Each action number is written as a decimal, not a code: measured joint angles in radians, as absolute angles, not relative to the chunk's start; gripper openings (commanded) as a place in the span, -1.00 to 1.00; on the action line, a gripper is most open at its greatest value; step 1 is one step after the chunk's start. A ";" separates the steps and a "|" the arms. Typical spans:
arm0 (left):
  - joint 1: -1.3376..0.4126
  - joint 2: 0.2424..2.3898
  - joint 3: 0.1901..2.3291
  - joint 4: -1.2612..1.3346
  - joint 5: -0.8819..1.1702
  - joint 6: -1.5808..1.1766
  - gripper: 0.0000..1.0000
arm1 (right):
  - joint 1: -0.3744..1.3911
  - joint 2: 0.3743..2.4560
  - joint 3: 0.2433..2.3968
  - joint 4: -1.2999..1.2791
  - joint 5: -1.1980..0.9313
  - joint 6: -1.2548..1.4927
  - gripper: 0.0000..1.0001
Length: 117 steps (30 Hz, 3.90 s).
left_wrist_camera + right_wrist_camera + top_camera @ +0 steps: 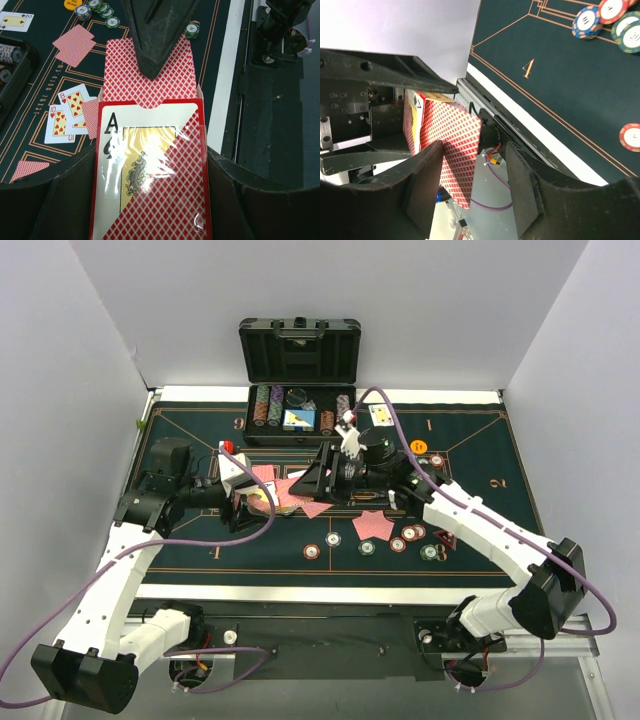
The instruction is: Distribute texas hold em gaming equipment
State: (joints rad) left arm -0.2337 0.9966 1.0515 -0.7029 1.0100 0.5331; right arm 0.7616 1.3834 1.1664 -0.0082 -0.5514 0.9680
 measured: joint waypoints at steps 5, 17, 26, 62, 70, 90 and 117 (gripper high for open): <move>-0.234 0.997 1.052 -0.699 1.011 0.530 -0.98 | 0.709 1.368 1.166 -0.020 -0.552 0.970 -0.27; -0.234 0.997 1.052 -0.683 1.023 0.527 -0.98 | 0.682 1.330 1.153 -0.028 -0.560 1.005 0.32; -0.234 0.997 1.052 -0.683 1.024 0.527 -0.98 | 0.737 1.333 1.164 -0.024 -0.554 1.002 0.17; -0.234 0.985 1.044 -0.627 1.030 0.484 -0.99 | 0.662 1.284 1.122 -0.020 -0.574 1.035 0.30; -0.234 0.955 0.976 -0.476 1.034 0.345 -0.99 | 0.736 1.320 1.119 0.064 -0.573 1.078 0.18; -0.234 0.924 0.889 -0.287 1.030 0.183 -0.99 | 0.671 1.299 1.056 0.120 -0.575 1.121 -0.47; -0.234 0.912 0.865 -0.240 1.035 0.167 -0.99 | 0.589 1.235 1.099 -0.054 -0.565 1.010 -0.66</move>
State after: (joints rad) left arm -0.2337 0.9115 0.8646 -0.2401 1.0348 0.1669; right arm 0.5892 1.2350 1.0988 -0.0544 -0.5652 1.0100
